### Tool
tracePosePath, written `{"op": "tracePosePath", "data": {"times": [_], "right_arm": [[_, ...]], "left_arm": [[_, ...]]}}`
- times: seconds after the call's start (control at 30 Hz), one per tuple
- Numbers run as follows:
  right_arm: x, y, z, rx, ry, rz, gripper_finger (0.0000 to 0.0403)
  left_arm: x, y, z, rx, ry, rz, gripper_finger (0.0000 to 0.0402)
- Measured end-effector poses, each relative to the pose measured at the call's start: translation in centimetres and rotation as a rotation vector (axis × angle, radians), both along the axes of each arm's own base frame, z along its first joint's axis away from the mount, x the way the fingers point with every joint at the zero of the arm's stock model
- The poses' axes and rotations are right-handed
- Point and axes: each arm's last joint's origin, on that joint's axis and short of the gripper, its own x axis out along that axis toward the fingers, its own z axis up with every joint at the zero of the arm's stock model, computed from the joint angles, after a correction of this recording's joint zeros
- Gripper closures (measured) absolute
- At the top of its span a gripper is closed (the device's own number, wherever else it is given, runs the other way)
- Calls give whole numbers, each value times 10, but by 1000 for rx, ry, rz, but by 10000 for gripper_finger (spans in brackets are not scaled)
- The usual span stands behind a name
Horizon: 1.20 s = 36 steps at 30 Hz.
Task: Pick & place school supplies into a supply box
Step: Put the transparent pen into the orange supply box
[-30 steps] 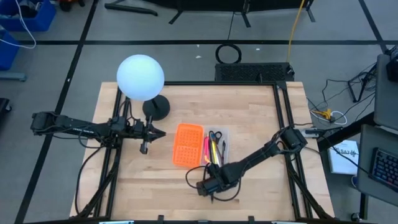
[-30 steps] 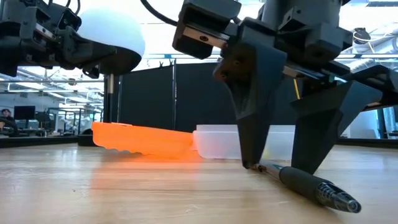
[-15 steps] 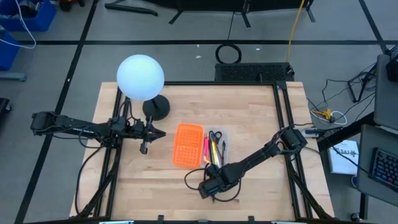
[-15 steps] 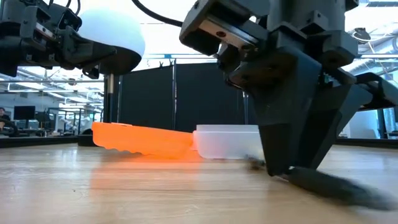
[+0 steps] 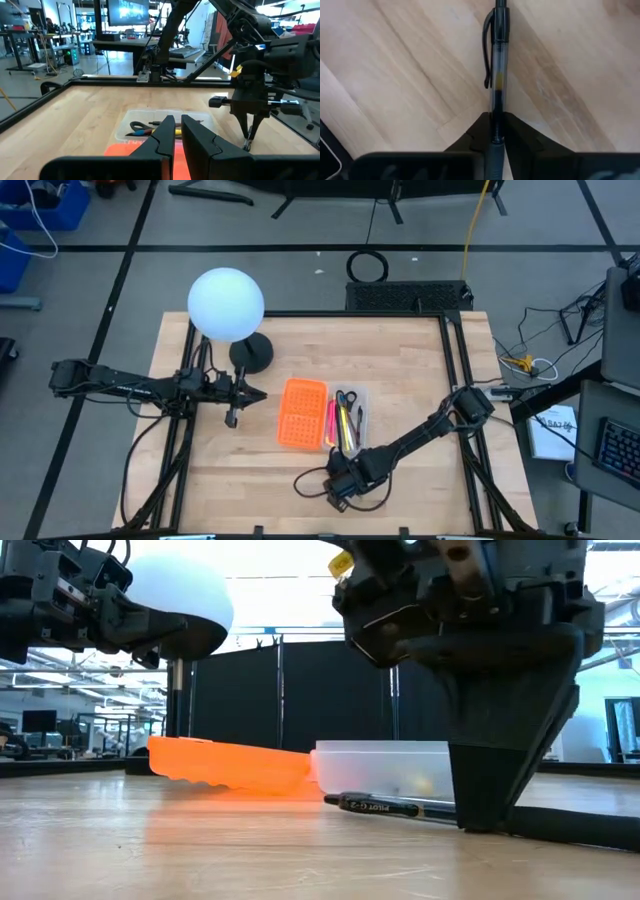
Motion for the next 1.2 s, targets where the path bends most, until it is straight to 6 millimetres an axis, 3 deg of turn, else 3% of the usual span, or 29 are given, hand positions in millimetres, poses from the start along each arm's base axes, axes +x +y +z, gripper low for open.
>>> {"op": "tracePosePath", "data": {"times": [0.33,0.83,1.07,1.2], "right_arm": [[5,2,5,9,-92,-92,383],[17,10,76,115,-472,-139,383],[22,14,89,183,-563,-136,384],[30,2,106,200,-649,-183,384]], "left_arm": [[0,0,0,-1,1,0,366],[0,0,0,5,0,-2,366],[0,0,0,8,0,-2,366],[0,0,0,6,-1,-2,366]]}}
